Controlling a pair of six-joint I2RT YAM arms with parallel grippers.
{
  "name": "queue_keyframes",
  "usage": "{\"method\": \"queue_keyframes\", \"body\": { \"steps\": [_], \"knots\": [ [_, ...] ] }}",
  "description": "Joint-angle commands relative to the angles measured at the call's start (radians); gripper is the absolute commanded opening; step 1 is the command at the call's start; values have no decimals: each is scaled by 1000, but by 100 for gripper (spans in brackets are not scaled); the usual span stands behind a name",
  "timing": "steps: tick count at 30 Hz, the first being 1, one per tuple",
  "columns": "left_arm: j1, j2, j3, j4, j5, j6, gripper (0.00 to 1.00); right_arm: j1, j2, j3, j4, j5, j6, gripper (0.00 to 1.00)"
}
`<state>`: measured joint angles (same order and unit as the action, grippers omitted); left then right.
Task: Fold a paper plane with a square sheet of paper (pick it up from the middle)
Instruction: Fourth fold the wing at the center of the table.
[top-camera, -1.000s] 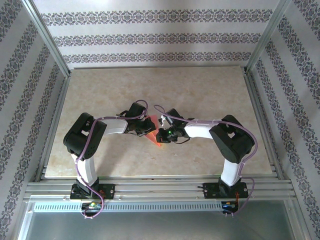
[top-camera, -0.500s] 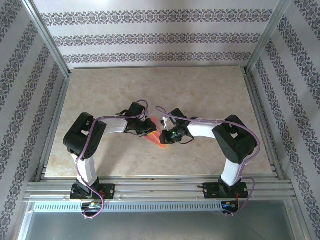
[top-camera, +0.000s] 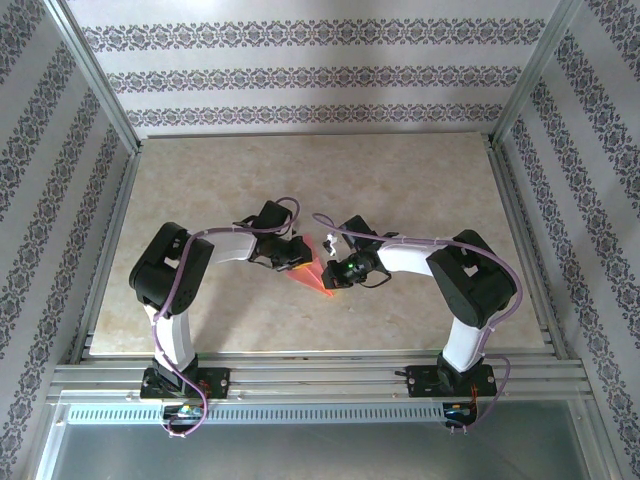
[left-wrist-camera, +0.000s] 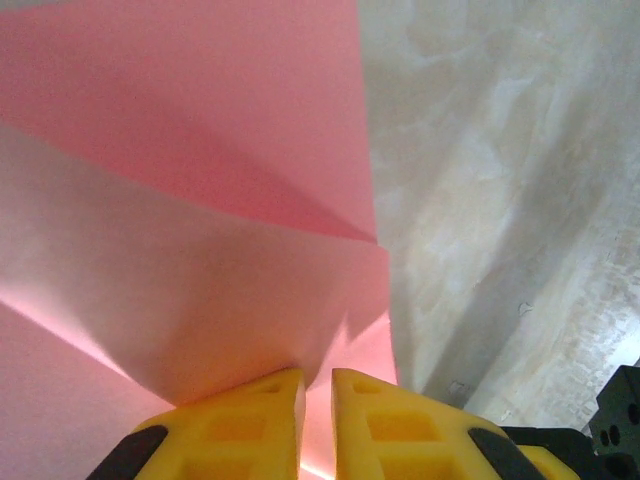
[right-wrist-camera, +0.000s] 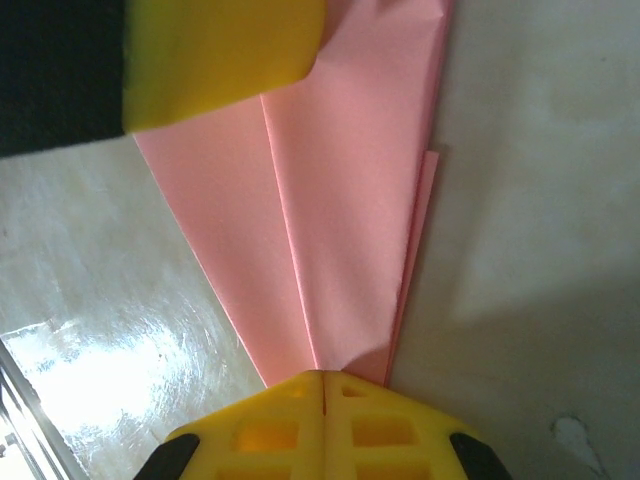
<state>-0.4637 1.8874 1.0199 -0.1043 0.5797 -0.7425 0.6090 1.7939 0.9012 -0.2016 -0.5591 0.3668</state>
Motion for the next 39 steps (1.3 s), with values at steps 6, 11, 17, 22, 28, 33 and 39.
{"method": "queue_keyframes", "body": {
  "steps": [6,11,17,22,28,33,39],
  "knots": [
    [77,44,57,-87,-70,106,17,14,43,-10,-192,102,-20,5],
    [112,53,56,-90,-73,128,17,17,49,-3,-211,125,-22,4],
    [159,82,87,-119,-92,163,17,22,51,-1,-223,134,-25,4],
    [197,116,117,-154,-143,208,17,22,53,5,-229,142,-25,4],
    [244,136,133,-141,-150,247,16,25,58,11,-234,145,-26,4],
    [282,134,163,-146,-119,280,17,25,62,11,-234,145,-25,4],
    [301,94,205,-174,-127,322,20,27,64,14,-237,151,-23,5]
  ]
}}
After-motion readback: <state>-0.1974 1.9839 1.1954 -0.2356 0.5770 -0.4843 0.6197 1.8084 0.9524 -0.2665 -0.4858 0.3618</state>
